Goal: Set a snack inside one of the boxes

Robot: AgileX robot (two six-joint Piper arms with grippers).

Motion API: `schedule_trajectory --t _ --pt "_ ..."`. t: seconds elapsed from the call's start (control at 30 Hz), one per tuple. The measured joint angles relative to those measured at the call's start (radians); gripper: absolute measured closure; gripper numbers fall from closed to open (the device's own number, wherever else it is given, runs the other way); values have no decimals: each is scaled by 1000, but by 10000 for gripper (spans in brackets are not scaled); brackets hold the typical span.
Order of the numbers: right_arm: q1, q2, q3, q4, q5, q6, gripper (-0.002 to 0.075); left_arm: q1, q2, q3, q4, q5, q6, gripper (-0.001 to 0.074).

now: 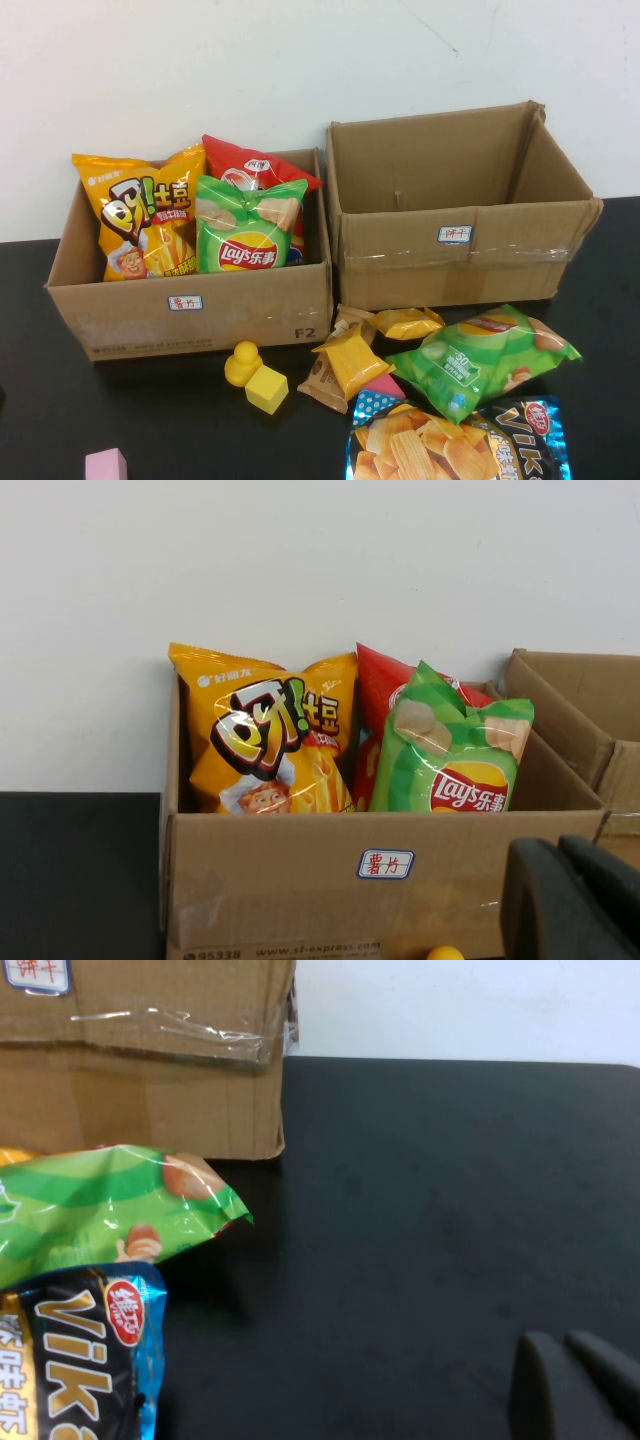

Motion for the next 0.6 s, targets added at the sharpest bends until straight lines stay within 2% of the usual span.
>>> schedule_trajectory --t 0.27,0.5,0.6 --pt "0 0 0 0 2 0 725 0 0 0 0 -8 2 737" --pt "0 0 0 0 2 0 725 0 -28 0 -38 158 -89 737" --pt "0 0 0 0 2 0 725 0 -57 0 -55 171 -86 737"
